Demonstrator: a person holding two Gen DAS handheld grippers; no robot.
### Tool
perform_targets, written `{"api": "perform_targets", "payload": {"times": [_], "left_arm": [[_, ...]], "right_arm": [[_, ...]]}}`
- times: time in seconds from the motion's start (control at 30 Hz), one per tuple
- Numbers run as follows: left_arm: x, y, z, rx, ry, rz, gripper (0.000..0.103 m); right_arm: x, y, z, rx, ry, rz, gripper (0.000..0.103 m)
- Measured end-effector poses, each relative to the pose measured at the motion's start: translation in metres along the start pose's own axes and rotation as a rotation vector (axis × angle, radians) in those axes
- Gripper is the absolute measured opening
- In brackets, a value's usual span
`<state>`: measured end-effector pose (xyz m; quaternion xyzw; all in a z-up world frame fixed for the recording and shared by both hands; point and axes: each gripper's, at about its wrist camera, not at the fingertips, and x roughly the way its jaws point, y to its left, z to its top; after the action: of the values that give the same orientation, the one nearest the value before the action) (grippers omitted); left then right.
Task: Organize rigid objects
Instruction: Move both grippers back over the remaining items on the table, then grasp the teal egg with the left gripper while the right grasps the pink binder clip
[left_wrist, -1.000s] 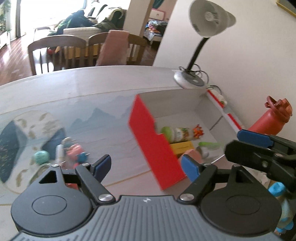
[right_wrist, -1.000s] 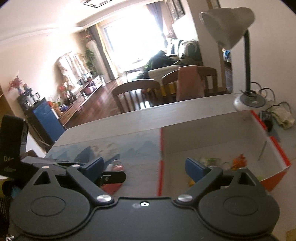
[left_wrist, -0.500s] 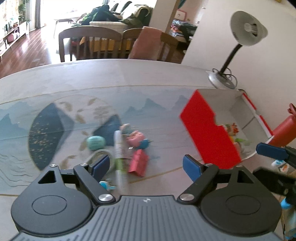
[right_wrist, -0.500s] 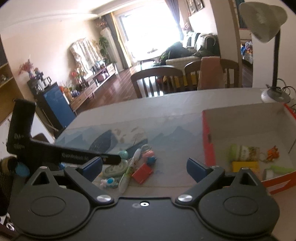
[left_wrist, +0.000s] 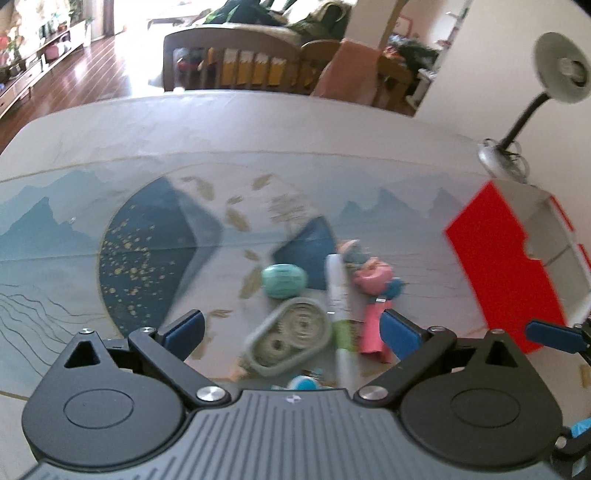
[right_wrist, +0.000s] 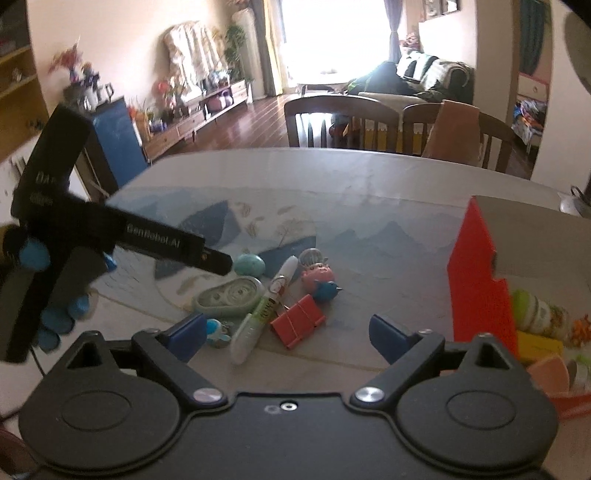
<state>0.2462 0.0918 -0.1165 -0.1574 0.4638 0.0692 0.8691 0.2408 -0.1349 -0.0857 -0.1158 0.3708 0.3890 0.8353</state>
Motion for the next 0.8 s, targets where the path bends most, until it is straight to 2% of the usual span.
{"api": "perform_targets", "payload": {"times": [0.13, 0.27, 0.8], "left_arm": [[0.021, 0.015, 0.005, -0.04, 0.026, 0.039, 0.101], [0.037, 0.021, 0.008, -0.06, 0.042, 0.049, 0.101], [0.077, 0.011, 0.02, -0.017, 0.061, 0.075, 0.101]], "right_arm": [[0.027, -0.003, 0.0, -0.069, 0.043, -0.007, 0.084], [0.05, -0.006, -0.003, -0.132, 0.084, 0.005, 0.08], [0.095, -0.005, 0.0, -0.272, 0.147, 0.07, 0.071]]}}
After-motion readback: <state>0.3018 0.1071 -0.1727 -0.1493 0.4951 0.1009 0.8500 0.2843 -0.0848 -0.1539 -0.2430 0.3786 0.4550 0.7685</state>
